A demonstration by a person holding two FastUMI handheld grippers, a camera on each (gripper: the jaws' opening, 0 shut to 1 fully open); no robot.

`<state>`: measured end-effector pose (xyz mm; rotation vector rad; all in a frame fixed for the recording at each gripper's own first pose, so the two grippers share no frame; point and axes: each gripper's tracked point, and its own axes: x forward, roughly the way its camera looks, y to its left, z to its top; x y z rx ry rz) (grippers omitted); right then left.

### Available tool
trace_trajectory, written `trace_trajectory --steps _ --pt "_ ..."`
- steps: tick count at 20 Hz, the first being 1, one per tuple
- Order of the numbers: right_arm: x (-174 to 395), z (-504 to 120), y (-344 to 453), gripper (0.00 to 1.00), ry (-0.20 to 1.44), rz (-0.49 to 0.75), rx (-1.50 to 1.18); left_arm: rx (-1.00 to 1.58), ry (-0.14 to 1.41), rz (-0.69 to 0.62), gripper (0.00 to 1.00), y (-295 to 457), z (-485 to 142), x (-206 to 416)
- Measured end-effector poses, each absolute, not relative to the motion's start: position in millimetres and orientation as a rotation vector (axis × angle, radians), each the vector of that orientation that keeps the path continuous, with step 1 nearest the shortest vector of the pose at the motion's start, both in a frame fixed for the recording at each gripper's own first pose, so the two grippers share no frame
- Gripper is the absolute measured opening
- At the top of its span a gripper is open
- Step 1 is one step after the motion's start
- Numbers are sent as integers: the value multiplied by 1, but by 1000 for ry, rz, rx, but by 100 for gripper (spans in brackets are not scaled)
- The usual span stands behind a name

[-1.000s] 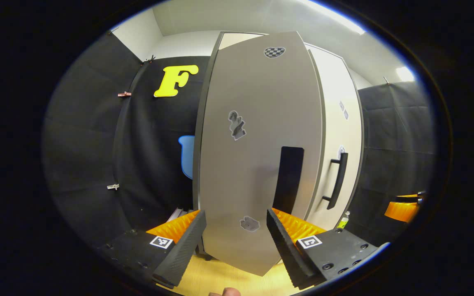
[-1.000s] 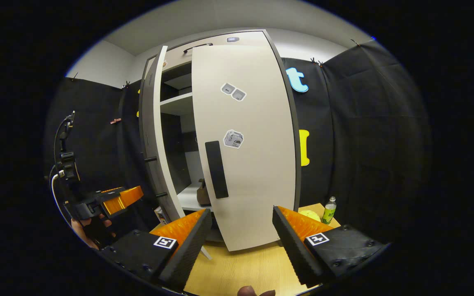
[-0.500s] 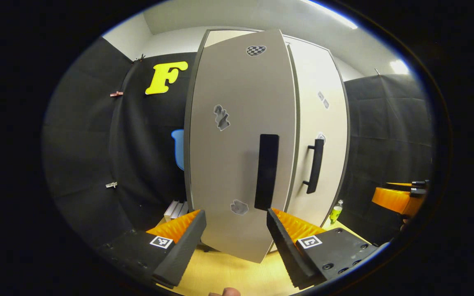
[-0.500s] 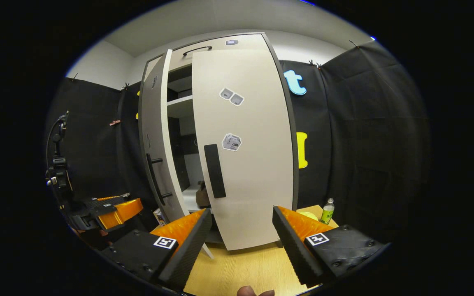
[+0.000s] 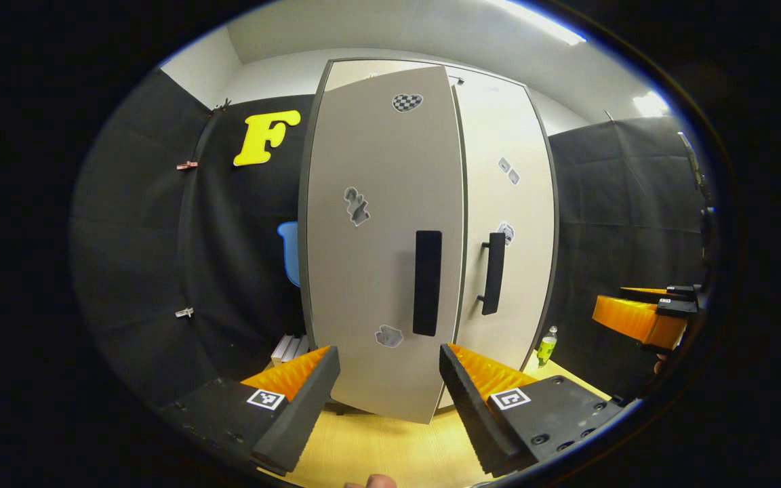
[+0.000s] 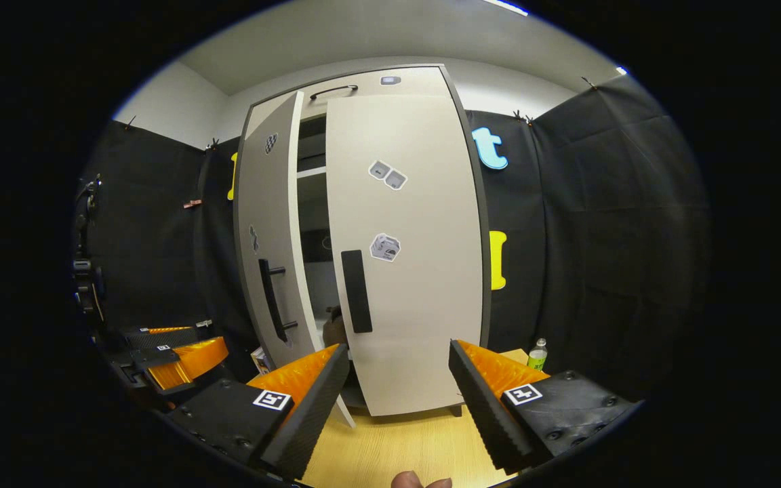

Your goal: Grab one shoe with the right hand and put it into the shoe cabinet, grab the other shoe with the left hand and put it into the shoe cabinet; then close the right door with the right hand and the left door with the left hand.

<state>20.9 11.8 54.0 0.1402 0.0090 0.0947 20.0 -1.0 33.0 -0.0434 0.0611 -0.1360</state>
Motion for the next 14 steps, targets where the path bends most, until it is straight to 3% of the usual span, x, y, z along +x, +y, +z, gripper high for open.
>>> trace_trajectory --steps 14 --pt "9 58 18 98 -11 105 113 -38 68 -128 95 12 30 -1"
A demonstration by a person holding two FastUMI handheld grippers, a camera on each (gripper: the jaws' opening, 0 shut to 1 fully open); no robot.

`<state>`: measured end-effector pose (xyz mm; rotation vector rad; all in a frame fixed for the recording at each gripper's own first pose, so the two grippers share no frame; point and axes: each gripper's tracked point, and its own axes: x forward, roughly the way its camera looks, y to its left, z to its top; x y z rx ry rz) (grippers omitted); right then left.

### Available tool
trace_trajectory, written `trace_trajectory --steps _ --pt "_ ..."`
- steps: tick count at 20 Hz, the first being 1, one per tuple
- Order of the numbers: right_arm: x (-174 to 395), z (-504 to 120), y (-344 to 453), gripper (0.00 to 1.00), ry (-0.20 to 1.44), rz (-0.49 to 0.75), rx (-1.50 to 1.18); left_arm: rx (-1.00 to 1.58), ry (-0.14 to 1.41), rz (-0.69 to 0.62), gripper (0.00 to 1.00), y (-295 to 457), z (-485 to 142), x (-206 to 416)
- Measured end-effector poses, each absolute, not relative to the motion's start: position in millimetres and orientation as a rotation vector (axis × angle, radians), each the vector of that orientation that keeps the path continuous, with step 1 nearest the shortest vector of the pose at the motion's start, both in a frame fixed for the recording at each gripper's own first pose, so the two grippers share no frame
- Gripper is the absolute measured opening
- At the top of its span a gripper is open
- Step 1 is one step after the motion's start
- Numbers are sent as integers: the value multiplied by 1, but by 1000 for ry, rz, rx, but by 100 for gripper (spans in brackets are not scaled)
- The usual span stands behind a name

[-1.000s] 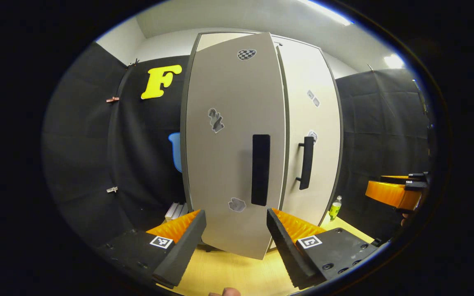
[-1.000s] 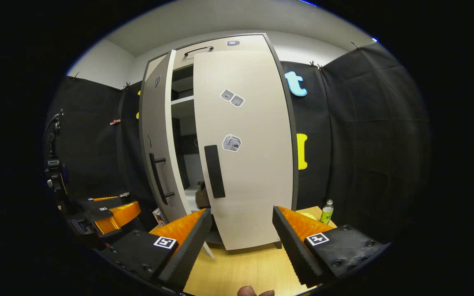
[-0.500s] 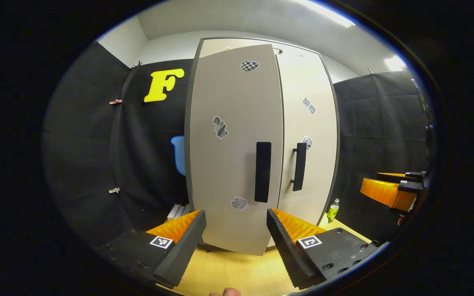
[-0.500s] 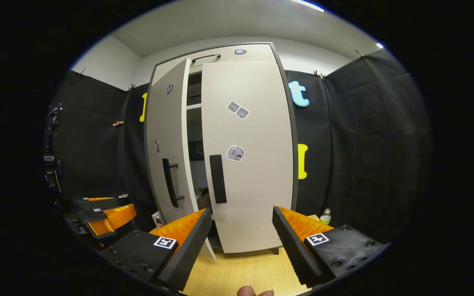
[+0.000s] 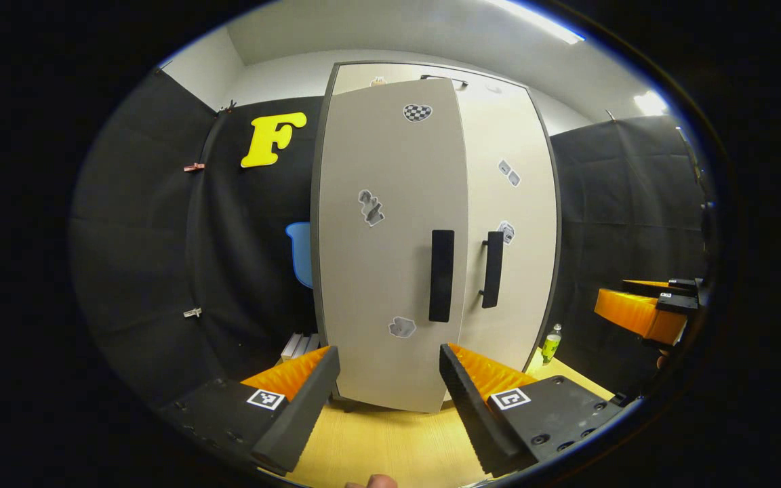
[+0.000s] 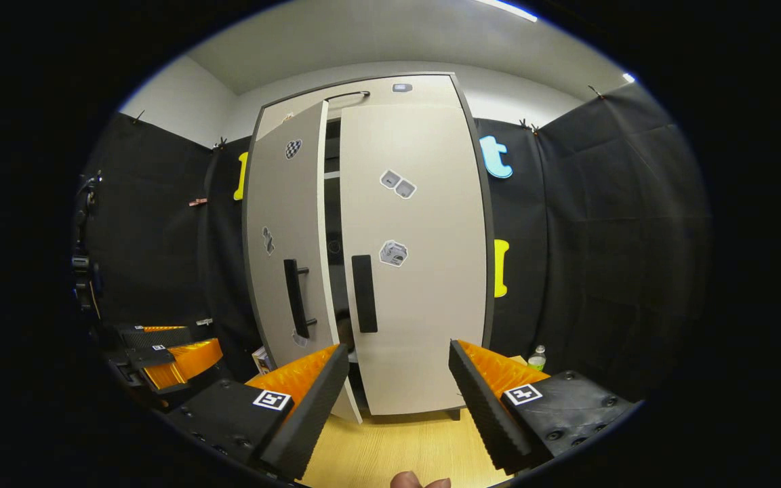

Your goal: Grab one shoe with the right hand and put it into the shoe cabinet, grab the other shoe with the left hand and put it into the shoe cabinet; then close the right door with the right hand and the left door with the left hand.

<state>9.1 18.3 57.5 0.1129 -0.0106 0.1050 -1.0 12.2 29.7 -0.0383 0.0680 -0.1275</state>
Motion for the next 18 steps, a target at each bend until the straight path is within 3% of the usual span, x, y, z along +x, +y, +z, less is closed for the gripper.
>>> trace_trajectory --steps 5,6,18 --pt "7 58 19 98 -11 109 112 -41 71 -127 94 13 29 -7" --pt "6 58 19 98 -11 110 114 -43 71 -127 98 13 29 -8" --pt "7 58 16 98 -10 114 111 -45 70 -123 95 12 31 -11"
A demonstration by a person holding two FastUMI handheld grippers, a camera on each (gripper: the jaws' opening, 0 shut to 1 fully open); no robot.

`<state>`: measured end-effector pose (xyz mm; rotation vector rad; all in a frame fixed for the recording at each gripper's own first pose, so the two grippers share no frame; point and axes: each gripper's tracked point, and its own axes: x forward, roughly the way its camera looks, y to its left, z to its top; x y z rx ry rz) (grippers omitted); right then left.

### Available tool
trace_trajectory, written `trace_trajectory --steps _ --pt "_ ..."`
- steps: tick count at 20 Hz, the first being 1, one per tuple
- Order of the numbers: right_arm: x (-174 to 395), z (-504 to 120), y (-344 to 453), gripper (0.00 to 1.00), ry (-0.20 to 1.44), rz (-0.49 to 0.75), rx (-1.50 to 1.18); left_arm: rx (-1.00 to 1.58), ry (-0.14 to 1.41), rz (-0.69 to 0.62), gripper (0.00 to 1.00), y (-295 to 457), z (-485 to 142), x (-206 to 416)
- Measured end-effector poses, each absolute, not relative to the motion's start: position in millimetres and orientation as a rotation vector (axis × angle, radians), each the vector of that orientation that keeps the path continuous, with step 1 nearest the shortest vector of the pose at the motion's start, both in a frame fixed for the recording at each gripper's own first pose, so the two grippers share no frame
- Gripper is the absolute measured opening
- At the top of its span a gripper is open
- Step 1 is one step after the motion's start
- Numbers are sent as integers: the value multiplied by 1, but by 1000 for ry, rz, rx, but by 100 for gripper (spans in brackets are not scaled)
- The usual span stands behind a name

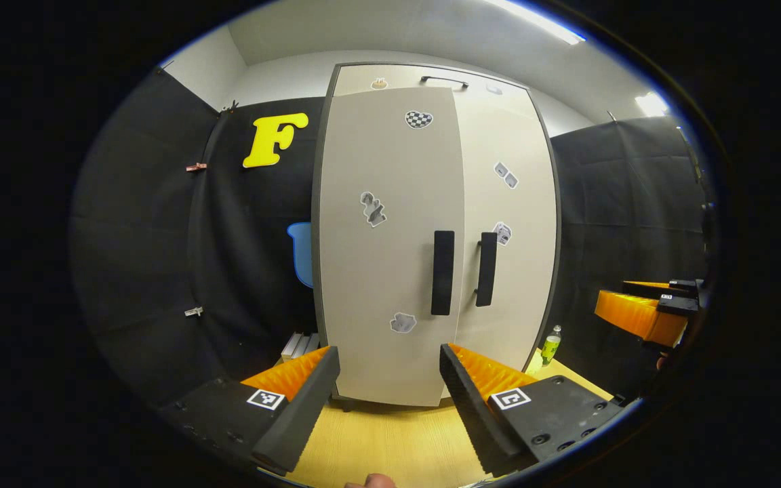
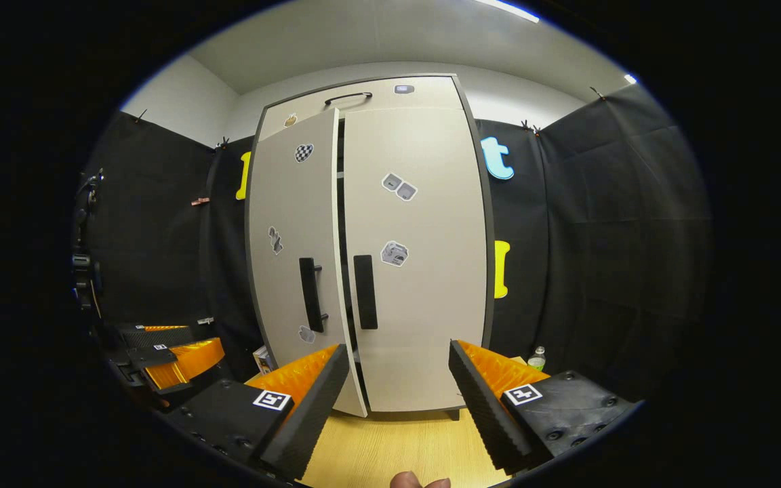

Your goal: Grab one shoe with the right hand and put it into the shoe cabinet, grab the other shoe with the left hand and put it into the shoe cabinet; then close the right door with the right hand and the left door with the left hand.

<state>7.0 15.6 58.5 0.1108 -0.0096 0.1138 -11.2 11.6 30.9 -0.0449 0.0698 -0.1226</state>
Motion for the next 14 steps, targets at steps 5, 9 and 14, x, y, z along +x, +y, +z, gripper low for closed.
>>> trace_trajectory --steps 5,9,14 --pt "8 58 14 98 -11 115 113 -45 74 -122 95 9 29 -11" --pt "9 59 15 98 -6 124 118 -45 68 -119 95 7 30 -12" --pt "10 61 17 98 -11 134 115 -45 68 -109 95 8 31 -15"
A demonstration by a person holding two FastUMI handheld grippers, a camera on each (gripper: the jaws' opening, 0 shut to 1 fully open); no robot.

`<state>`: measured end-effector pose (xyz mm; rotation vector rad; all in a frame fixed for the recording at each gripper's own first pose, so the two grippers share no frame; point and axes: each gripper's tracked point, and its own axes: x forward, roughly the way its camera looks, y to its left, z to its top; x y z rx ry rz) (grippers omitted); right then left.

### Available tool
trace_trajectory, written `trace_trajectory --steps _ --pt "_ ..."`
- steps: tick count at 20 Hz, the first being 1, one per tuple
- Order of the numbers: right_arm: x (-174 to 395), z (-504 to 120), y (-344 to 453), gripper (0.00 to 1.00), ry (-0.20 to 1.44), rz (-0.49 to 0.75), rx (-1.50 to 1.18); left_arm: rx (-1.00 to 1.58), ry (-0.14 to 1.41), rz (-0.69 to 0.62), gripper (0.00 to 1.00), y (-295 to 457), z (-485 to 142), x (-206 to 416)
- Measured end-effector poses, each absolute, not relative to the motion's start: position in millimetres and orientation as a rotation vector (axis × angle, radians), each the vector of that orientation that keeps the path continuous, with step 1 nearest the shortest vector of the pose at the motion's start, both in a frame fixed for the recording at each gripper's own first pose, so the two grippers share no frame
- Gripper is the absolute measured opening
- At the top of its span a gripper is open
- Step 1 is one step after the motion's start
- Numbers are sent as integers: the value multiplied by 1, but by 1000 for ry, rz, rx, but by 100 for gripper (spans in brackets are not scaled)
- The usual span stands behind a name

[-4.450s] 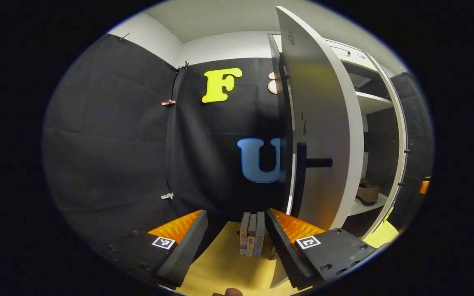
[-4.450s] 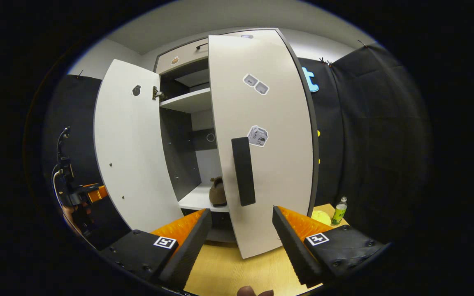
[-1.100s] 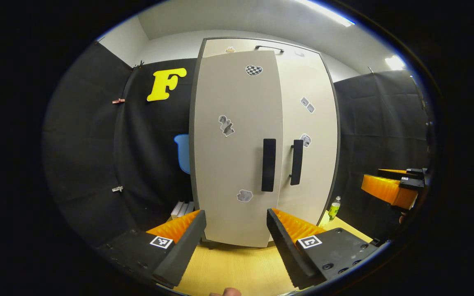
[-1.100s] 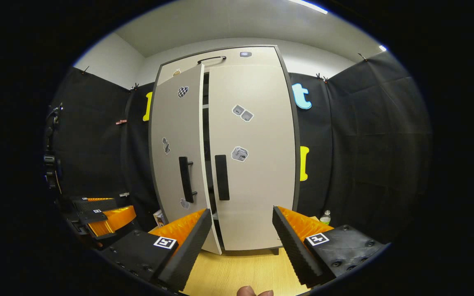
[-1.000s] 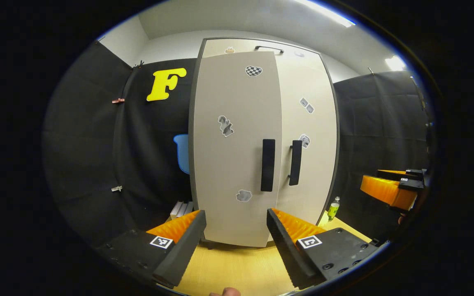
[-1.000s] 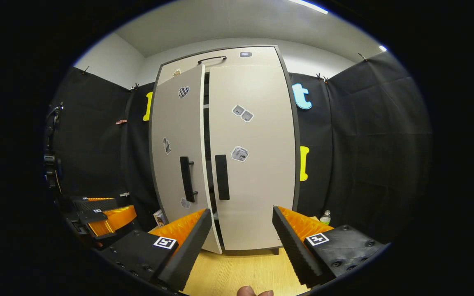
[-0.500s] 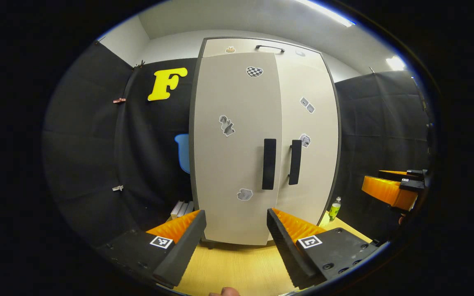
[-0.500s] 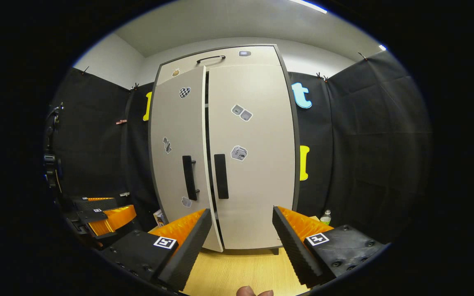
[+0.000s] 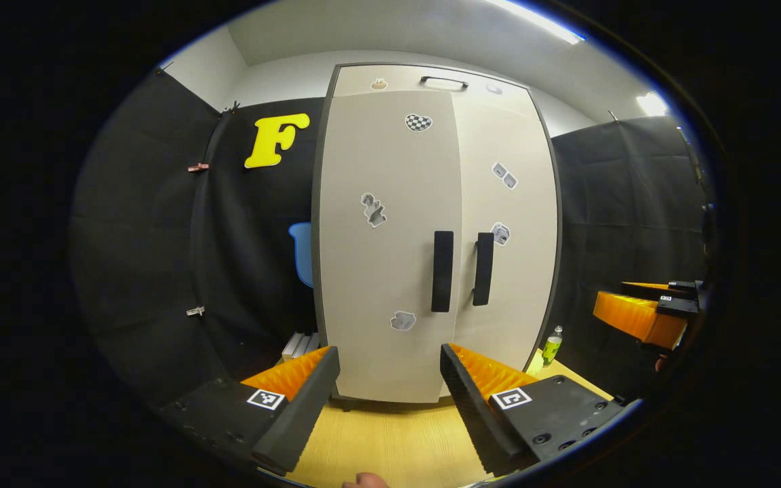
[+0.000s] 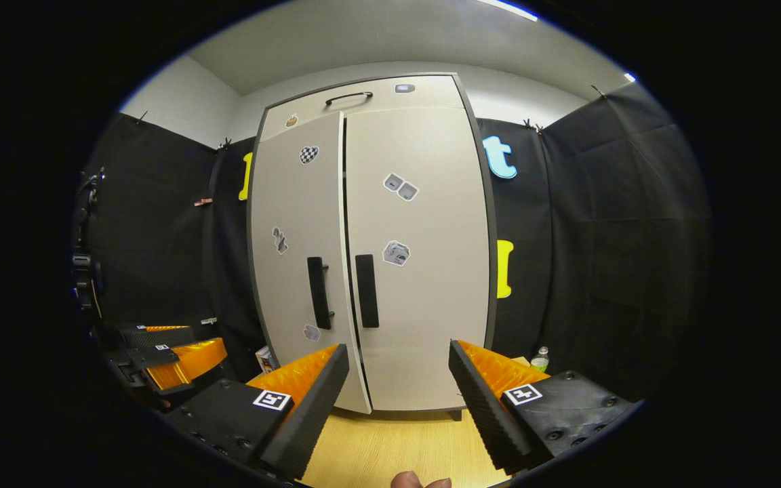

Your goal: Grab one shoe with the right hand and put it into the shoe cabinet, grab the other shoe with the left hand and put it into the shoe cabinet; then close the right door with the right hand and the left door with the left hand.

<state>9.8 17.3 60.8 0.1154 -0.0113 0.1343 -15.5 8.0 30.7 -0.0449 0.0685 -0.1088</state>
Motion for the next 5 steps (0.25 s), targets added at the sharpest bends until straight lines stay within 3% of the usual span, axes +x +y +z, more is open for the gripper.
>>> trace_trajectory --steps 5 --pt "11 62 20 98 -12 146 115 -43 66 -96 95 12 33 -19"
